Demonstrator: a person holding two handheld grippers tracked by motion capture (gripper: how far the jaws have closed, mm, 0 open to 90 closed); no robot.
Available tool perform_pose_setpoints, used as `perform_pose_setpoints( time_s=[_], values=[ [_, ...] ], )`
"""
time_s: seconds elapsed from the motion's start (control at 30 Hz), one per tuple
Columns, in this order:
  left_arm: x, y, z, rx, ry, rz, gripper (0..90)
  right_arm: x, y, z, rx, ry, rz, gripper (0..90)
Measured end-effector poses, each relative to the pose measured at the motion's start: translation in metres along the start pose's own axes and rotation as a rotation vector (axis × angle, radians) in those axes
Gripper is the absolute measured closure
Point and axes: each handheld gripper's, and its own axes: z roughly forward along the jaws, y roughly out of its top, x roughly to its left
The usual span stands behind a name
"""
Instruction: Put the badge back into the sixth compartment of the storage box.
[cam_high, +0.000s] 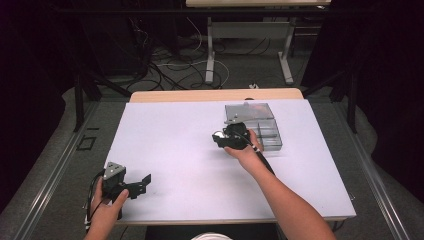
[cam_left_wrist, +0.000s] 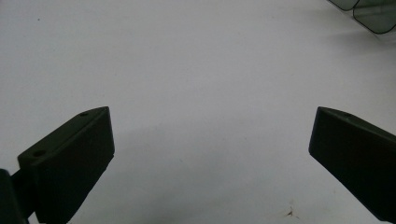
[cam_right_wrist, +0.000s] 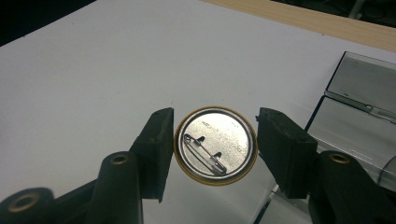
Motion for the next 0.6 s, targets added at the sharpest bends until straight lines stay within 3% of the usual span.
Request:
perform_pose_setpoints(
  time_s=[0.6],
  values=[
    [-0.0003,-0.0003,0.0004,0.005,-0.002,-0.002,0.4,0.0003,-0.0019,0.0016,0.005,-0.005,-0.007,46.6]
  ],
)
